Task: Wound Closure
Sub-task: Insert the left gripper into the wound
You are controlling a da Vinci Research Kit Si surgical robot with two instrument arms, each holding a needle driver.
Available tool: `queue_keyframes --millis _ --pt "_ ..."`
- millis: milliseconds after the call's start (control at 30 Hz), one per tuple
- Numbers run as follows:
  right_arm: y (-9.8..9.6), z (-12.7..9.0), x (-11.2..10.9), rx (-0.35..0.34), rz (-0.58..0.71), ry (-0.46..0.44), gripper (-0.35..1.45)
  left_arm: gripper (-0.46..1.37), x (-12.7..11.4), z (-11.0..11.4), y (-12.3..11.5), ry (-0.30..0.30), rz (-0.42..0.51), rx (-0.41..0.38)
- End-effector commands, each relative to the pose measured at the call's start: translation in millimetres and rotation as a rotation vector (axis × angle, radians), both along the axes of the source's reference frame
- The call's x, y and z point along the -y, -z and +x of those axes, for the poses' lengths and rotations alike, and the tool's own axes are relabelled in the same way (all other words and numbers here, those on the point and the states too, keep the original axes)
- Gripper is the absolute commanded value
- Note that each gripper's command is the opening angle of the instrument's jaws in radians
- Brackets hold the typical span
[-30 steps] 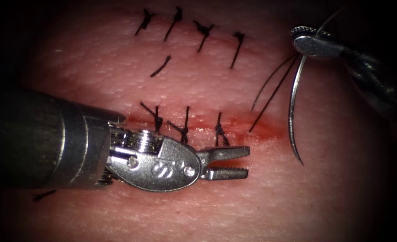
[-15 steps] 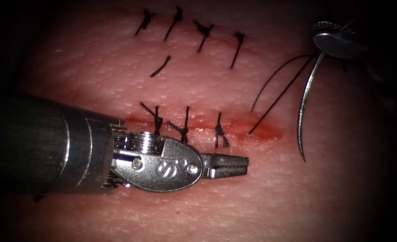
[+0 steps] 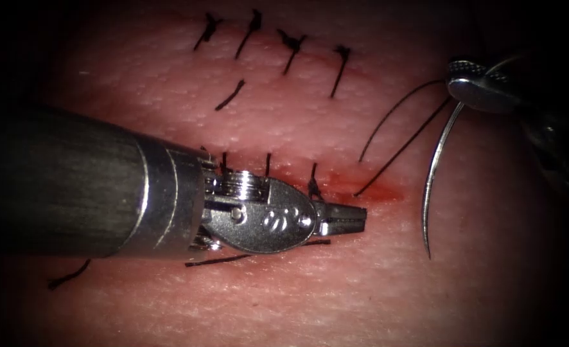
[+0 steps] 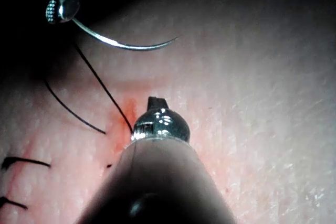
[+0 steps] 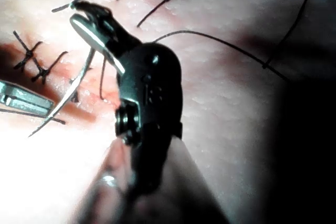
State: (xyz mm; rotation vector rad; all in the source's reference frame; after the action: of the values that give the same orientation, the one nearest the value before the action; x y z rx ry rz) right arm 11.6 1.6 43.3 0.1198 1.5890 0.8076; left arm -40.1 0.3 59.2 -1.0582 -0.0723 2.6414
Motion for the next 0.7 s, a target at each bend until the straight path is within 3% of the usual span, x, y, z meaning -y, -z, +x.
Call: queue_keyframes --millis 33,267,700 --pt "0.0 0.0 0.0 0.003 0.001 -0.004 -0.35 -0.35 0.0 -0.2 -0.6 -0.016 0.0 -0.02" --pt "0.0 0.0 -0.1 0.002 0.001 -0.002 -0.35 -0.35 -0.3 0.1 -3.9 -0.002 -0.054 -0.15" --pt "0.2 -0.1 0.7 0.001 -0.002 -0.002 -0.35 -0.35 -0.9 -1.6 -4.1 -0.022 -0.104 -0.201"
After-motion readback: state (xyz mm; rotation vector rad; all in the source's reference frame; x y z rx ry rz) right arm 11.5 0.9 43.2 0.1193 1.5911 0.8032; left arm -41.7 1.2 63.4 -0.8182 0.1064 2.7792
